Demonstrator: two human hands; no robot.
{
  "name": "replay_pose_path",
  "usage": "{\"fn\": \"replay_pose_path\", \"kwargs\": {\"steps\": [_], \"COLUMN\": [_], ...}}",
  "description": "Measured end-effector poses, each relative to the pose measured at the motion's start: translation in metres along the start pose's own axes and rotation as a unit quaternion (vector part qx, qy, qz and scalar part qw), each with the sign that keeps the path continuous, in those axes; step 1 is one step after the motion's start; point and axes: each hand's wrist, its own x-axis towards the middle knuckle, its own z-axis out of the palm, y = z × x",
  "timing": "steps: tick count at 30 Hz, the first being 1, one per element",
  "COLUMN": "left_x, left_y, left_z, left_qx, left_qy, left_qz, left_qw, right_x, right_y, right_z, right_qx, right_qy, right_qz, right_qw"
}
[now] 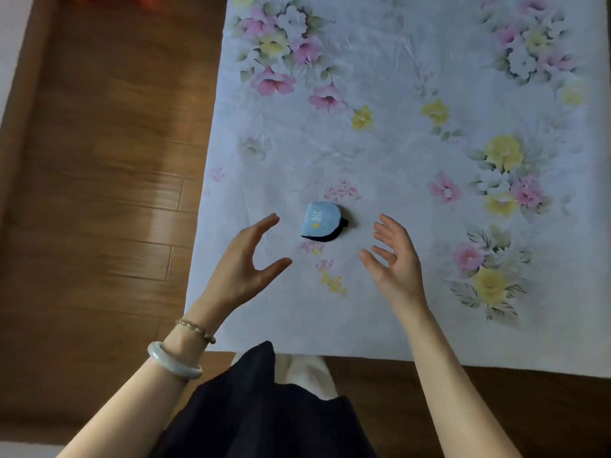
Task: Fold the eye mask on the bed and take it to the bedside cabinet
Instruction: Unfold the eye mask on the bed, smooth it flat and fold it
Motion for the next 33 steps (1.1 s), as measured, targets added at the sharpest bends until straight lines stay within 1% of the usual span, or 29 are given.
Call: {"fn": "replay_pose_path", "kwargs": {"steps": [6,12,14,16,18,20,24,27,29,30,31,33], "left_x": [0.050,0.086,0.095,0.103,0.110,0.117,0.127,0.130,0.129,0.127,0.124,0.118], "left_y": [-0.052,-0.101,-0.111,-0.118,-0.124,-0.128,-0.129,-0.124,-0.124,-0.127,-0.130,-0.139], "left_z": [0.073,0.151,0.173,0.192,0.207,0.216,0.218,0.207,0.193,0.186,0.179,0.166], "left_qx": [0.018,0.078,0.090,0.130,0.184,0.211,0.247,0.220,0.169,0.132,0.090,-0.010], "left_qy": [0.026,0.001,0.000,0.007,0.034,0.075,0.129,0.153,0.171,0.179,0.186,0.210], "left_qz": [0.010,0.031,0.046,0.079,0.120,0.147,0.139,0.139,0.127,0.108,0.074,-0.042], "left_qw": [0.999,0.996,0.995,0.988,0.975,0.963,0.950,0.953,0.962,0.969,0.976,0.977], "right_x": [0.055,0.102,0.109,0.114,0.119,0.126,0.136,0.138,0.137,0.136,0.136,0.135], "right_y": [0.076,0.156,0.176,0.191,0.200,0.207,0.208,0.204,0.200,0.198,0.197,0.196], "right_z": [0.018,0.051,0.065,0.078,0.086,0.090,0.093,0.099,0.102,0.102,0.101,0.099], "right_qx": [-0.013,-0.067,-0.067,-0.054,-0.032,-0.022,-0.008,-0.016,-0.015,-0.011,-0.004,0.004], "right_qy": [0.024,0.037,0.058,0.091,0.120,0.137,0.119,0.144,0.151,0.152,0.154,0.164], "right_qz": [0.013,0.012,0.011,0.008,0.008,0.005,0.035,0.051,0.063,0.068,0.070,0.070], "right_qw": [1.000,0.997,0.996,0.994,0.992,0.990,0.992,0.988,0.986,0.986,0.986,0.984]}}
